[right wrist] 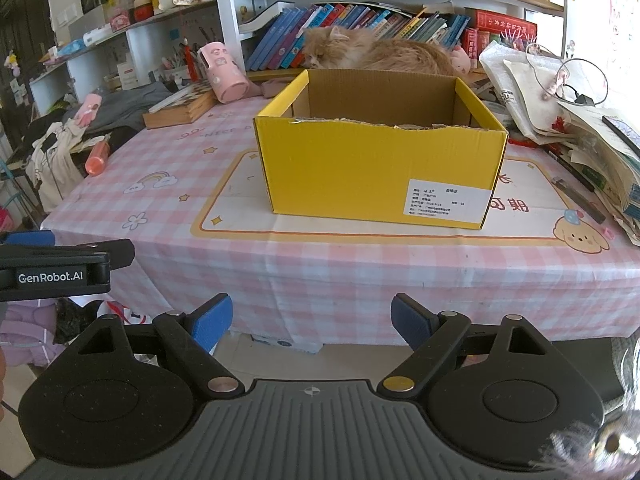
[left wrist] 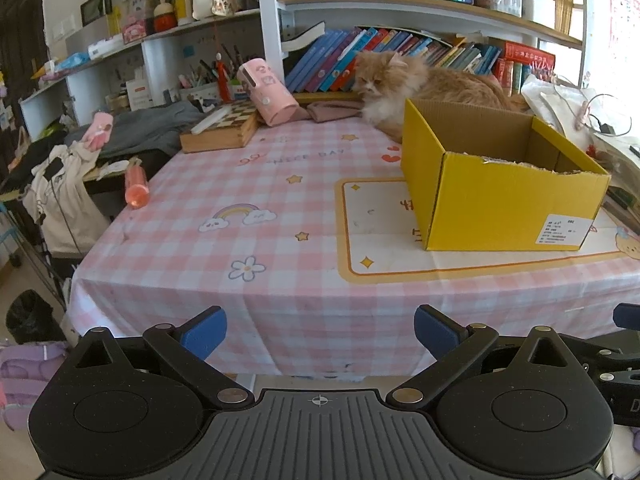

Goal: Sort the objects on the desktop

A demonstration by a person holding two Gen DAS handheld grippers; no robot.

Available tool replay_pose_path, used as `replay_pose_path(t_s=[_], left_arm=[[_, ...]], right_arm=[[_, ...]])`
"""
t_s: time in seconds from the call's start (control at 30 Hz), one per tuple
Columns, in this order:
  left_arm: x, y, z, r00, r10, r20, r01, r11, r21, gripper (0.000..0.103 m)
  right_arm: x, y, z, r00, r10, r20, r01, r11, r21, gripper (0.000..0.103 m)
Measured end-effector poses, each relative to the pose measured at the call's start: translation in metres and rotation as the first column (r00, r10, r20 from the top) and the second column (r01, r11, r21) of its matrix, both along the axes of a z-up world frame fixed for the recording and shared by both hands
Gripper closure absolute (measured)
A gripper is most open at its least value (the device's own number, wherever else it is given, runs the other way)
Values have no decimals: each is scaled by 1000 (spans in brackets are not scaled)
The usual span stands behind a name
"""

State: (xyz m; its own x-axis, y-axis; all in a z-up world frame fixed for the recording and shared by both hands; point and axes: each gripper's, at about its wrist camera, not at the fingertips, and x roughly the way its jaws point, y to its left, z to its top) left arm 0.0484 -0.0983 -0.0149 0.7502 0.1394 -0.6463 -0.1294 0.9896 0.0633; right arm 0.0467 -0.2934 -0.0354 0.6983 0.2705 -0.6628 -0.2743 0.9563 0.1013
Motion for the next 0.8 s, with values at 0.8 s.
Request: replay_pose_path(t_s=[0.8], left_arm=[[6, 3, -6, 999, -31, -25, 31, 999, -23, 1]], right_arm=[[2, 0, -4, 1000, -13, -19, 13, 1000, 2, 18]])
